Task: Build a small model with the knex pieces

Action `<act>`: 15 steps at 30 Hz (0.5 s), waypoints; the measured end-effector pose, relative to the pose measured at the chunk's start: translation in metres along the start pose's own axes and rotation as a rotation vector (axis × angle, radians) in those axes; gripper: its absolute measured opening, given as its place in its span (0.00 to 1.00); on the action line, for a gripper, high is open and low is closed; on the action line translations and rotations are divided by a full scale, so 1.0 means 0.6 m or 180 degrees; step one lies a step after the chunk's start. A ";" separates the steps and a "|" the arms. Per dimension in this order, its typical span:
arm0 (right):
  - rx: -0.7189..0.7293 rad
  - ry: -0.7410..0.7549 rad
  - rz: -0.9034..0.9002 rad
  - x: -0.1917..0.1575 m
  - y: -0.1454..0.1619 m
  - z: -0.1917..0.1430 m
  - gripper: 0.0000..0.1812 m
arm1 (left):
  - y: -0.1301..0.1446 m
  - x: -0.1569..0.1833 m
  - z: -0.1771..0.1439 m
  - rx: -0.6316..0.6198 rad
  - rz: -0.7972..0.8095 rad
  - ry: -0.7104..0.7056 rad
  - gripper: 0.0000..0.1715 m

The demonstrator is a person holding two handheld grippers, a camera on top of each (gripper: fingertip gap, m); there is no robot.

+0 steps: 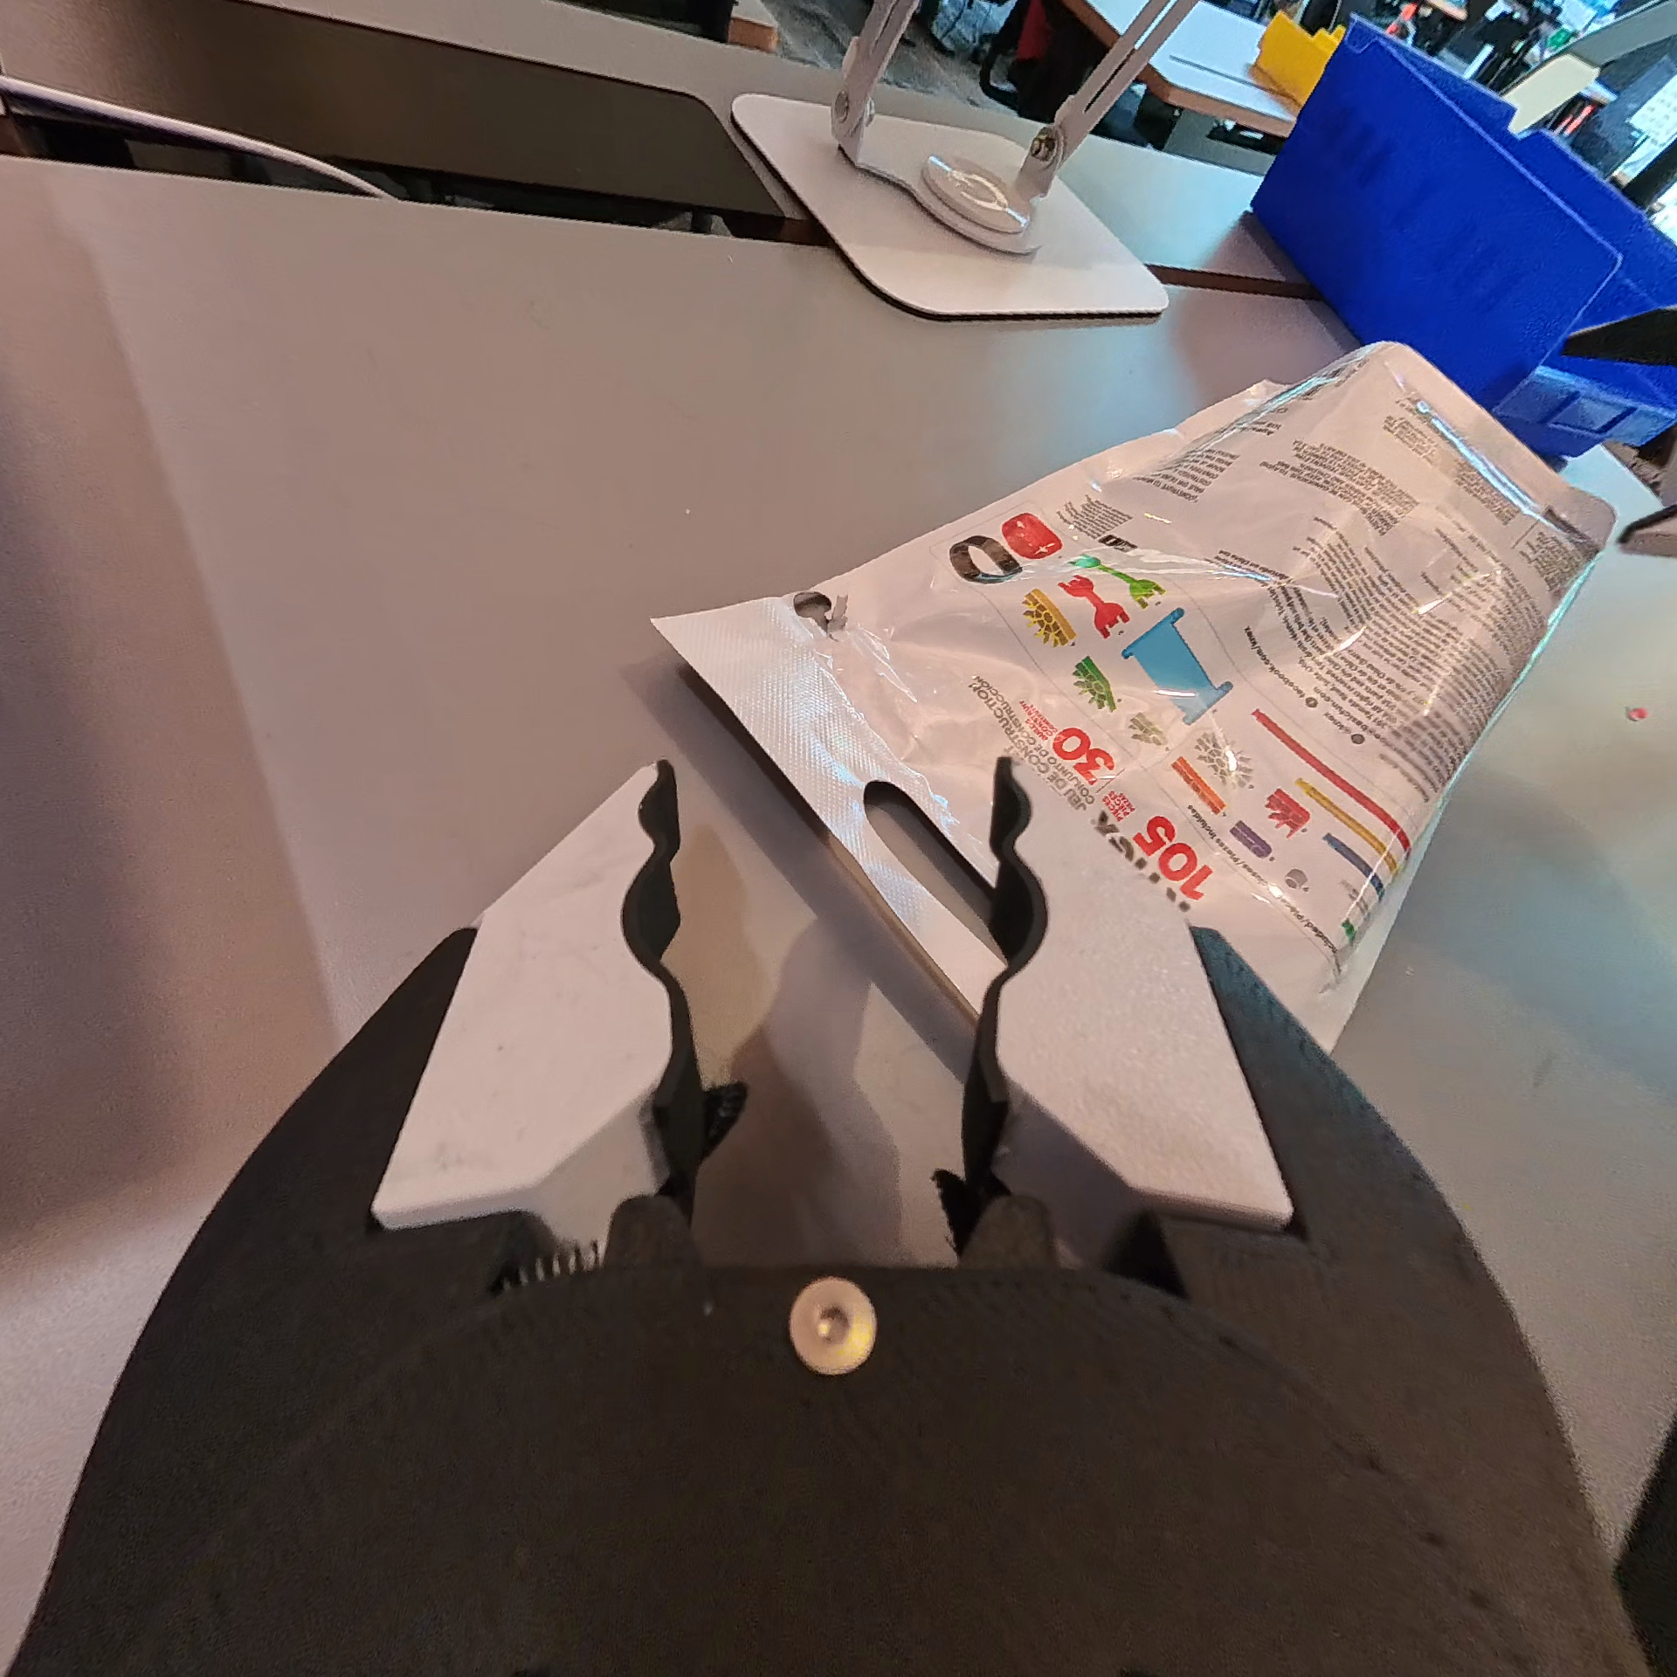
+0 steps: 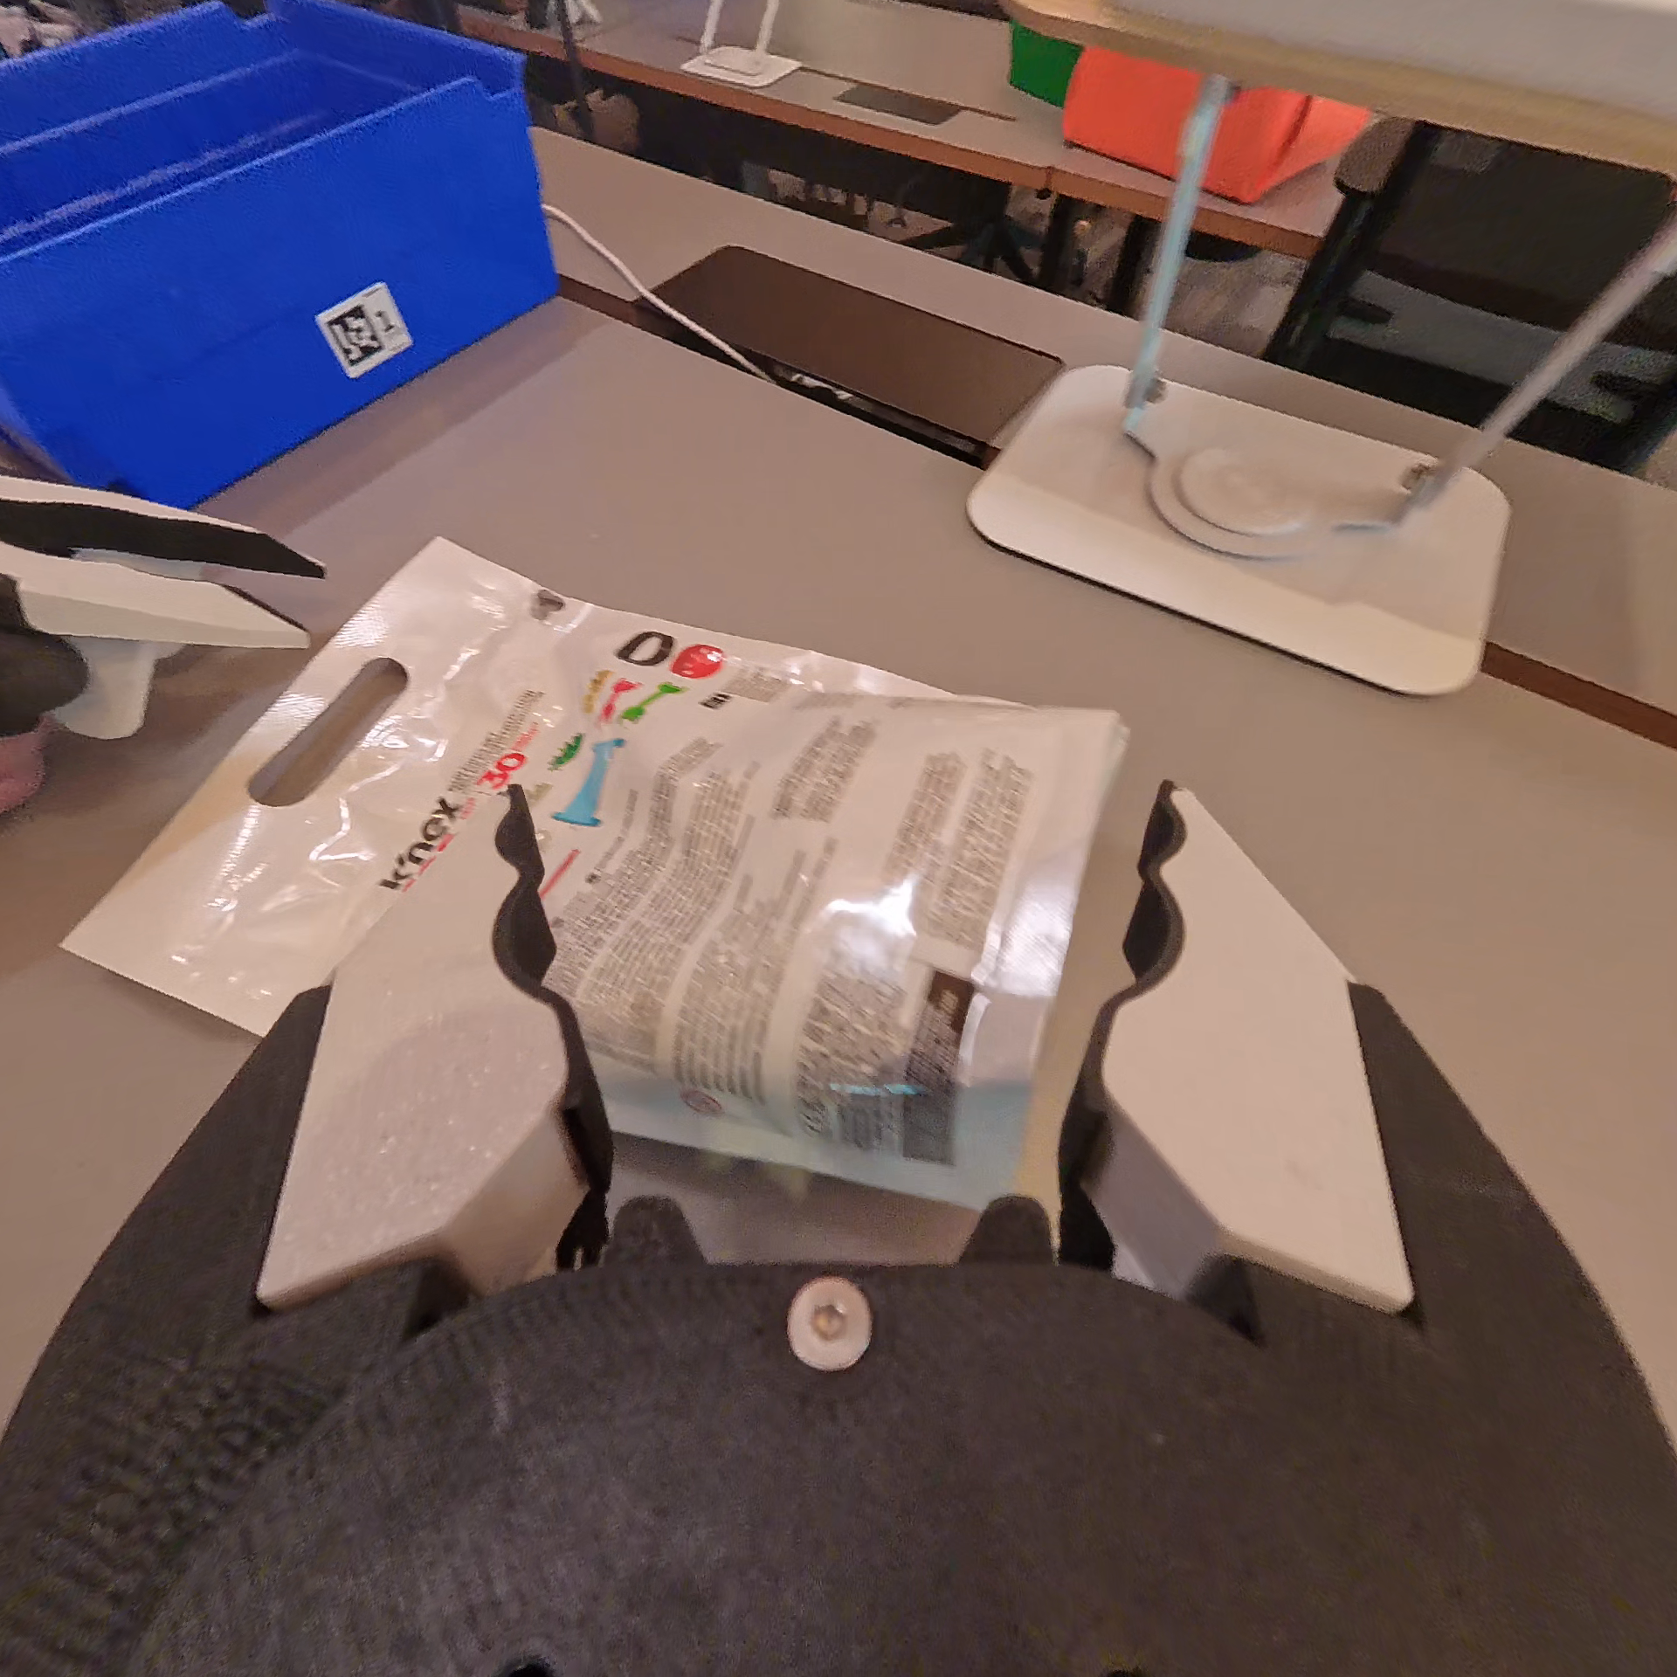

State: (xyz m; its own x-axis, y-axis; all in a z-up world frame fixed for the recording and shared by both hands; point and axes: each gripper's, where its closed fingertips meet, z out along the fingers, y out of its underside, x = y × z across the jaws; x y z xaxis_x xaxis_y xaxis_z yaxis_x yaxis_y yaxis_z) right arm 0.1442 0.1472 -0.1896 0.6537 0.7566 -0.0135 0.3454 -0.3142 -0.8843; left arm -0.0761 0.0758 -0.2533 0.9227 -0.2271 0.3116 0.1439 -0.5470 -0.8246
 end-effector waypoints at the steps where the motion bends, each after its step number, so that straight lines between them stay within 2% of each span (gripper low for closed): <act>1: -0.0004 0.0040 0.0038 0.015 0.007 -0.008 0.71 | 0.001 -0.001 0.001 -0.0019 0.0007 -0.0026 0.39; 15: -0.0194 0.0181 0.0281 0.127 0.082 -0.069 0.74 | 0.005 -0.014 0.005 -0.0058 0.0059 -0.0302 0.39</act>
State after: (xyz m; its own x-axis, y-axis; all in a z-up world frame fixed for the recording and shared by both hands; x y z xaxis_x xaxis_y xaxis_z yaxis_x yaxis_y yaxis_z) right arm 0.2390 0.1655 -0.2149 0.7199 0.6913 -0.0621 0.3239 -0.4137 -0.8509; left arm -0.0823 0.0784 -0.2595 0.9549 -0.1606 0.2497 0.1208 -0.5582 -0.8209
